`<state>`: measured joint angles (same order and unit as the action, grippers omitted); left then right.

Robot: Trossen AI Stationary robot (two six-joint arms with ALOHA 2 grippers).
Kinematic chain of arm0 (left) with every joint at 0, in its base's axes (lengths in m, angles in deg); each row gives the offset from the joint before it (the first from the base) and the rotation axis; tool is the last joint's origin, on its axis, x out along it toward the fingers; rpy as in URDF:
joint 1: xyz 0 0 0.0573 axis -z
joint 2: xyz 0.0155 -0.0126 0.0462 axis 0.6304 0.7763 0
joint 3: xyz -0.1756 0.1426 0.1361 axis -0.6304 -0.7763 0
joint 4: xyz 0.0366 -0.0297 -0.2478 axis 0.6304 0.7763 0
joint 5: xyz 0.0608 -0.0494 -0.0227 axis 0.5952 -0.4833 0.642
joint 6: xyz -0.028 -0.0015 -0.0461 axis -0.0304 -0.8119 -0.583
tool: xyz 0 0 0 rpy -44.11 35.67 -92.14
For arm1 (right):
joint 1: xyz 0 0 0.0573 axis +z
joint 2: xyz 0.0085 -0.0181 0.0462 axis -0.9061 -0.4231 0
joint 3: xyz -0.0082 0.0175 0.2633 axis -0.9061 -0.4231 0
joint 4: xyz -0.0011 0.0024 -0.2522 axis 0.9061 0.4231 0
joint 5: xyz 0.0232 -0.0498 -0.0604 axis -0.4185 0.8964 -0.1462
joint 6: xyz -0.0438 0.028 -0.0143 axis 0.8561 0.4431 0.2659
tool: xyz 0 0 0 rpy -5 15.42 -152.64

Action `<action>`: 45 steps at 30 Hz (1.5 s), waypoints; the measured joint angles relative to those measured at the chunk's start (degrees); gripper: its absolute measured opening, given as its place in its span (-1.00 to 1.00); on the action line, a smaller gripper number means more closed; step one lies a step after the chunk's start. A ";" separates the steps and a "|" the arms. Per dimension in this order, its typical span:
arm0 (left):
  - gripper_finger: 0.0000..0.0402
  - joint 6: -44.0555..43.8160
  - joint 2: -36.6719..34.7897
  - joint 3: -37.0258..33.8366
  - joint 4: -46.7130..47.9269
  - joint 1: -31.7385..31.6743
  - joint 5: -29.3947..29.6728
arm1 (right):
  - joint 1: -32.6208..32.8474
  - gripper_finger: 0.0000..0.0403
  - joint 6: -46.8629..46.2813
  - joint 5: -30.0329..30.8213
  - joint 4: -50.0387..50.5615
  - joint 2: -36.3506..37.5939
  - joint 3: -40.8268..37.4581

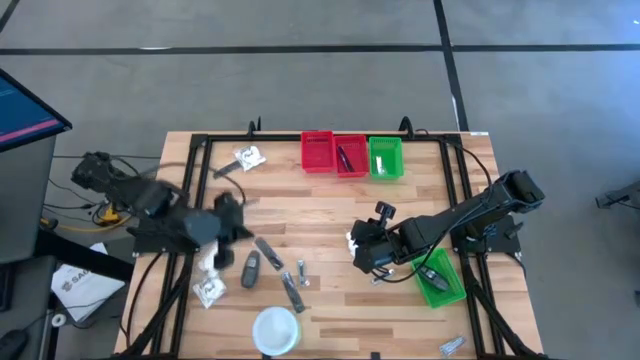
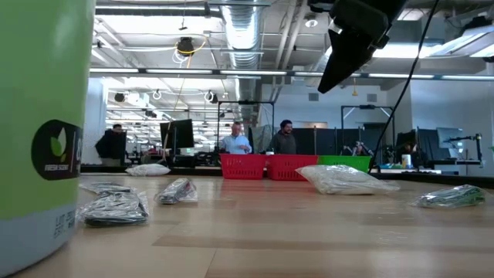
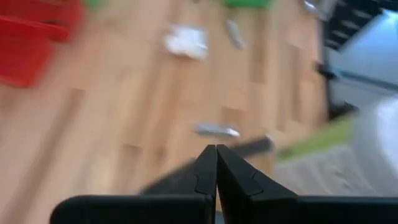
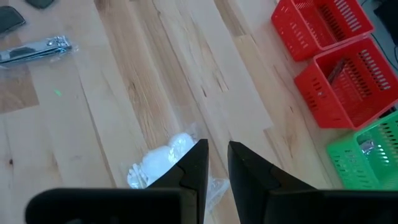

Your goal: Pick & Place Travel size toiletries

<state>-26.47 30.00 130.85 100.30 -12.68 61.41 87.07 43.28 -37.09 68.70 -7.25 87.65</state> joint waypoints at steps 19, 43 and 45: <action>-1.00 19.35 1.81 0.00 -0.33 -38.68 2.62 | -8.88 -0.91 21.07 -1.01 -17.38 4.79 0.04; -1.00 26.09 30.33 0.00 -10.97 -78.81 -4.76 | -13.10 -0.99 24.57 -4.75 -22.15 6.56 0.02; -1.00 26.30 33.23 0.00 -11.89 -79.02 -4.76 | -12.96 -0.99 24.55 -4.76 -21.85 6.56 0.02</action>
<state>-0.18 63.24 130.85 88.41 -91.70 56.65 74.11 67.83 -41.85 46.85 -0.69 87.67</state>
